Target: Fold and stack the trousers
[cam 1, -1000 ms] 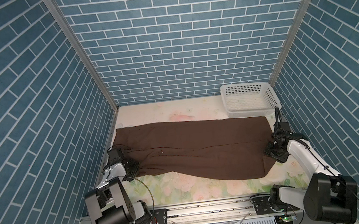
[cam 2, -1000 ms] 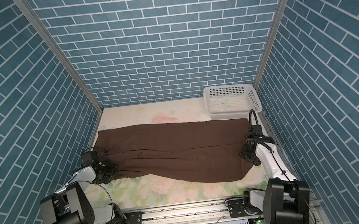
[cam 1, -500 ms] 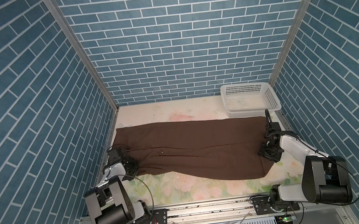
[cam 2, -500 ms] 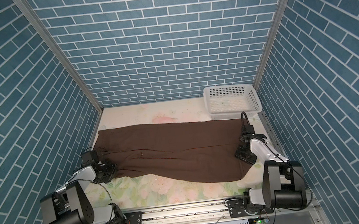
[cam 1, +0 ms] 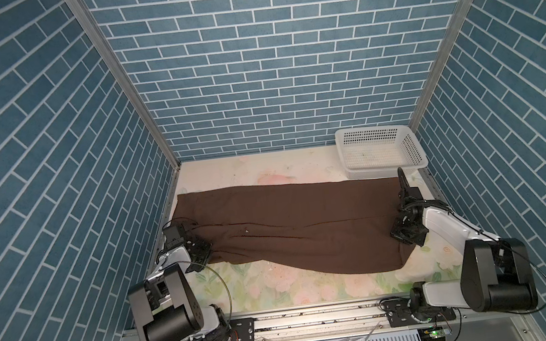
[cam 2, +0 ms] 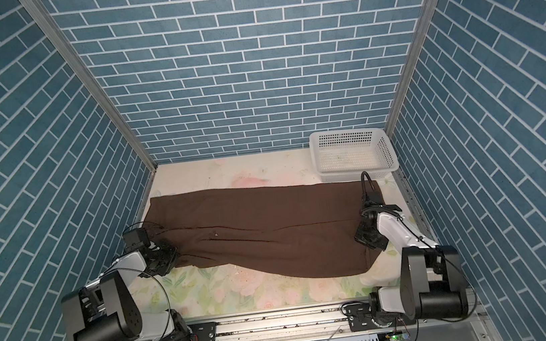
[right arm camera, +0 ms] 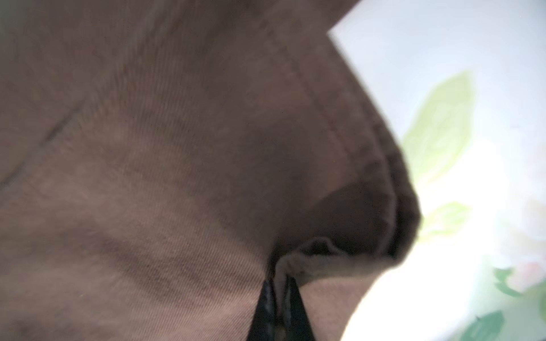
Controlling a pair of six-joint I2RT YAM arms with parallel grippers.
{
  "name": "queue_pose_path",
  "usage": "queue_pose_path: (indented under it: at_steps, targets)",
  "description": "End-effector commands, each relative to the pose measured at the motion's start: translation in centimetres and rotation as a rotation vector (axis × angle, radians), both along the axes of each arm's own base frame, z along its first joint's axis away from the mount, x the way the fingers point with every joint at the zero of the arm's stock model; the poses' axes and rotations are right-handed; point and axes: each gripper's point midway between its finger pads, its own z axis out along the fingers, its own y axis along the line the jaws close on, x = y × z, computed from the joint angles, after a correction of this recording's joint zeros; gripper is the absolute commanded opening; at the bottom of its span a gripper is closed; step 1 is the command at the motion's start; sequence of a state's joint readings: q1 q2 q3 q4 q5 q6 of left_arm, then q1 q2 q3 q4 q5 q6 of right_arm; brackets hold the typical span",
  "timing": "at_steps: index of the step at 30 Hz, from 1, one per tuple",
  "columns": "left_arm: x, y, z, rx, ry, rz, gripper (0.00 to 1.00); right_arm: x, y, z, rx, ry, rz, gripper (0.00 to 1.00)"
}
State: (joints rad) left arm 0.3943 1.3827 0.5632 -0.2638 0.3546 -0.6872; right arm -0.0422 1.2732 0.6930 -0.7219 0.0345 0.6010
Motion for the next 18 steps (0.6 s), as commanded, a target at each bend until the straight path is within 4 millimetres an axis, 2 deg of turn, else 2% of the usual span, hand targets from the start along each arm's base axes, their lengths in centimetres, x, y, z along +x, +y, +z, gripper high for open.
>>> queue_pose_path:
  at_steps: [1,5,8,9,11,13,16,18]
  targets:
    - [-2.4,-0.3,-2.9,-0.018,0.125,0.015,0.09,-1.9,-2.2,1.0,0.005,-0.054,-0.178,0.00]
    - [-2.3,-0.6,-3.2,-0.033,0.127,0.005,0.09,-3.4,-5.3,2.9,-0.046,-0.151,-0.345,0.00]
    - [-2.3,-0.8,-3.4,-0.047,0.131,0.005,0.09,-4.4,-6.3,3.1,-0.029,-0.194,-0.460,0.00]
    - [-2.3,-0.9,-3.4,-0.052,0.130,0.004,0.09,-4.7,-6.3,2.9,-0.003,-0.203,-0.500,0.03]
    - [-2.5,-1.0,-3.4,-0.060,0.130,0.006,0.09,-5.4,-6.4,2.3,0.026,-0.213,-0.571,0.15]
    - [-2.5,-1.1,-3.2,-0.066,0.129,0.009,0.09,-6.3,-6.8,1.8,0.039,-0.217,-0.640,0.21]
    - [-2.7,-1.3,-2.8,-0.066,0.125,0.006,0.16,-7.0,-7.3,1.8,0.067,-0.248,-0.726,0.23]
    - [-2.8,-1.4,-2.5,-0.070,0.120,0.002,0.28,-6.8,-7.6,2.5,0.085,-0.283,-0.753,0.25]
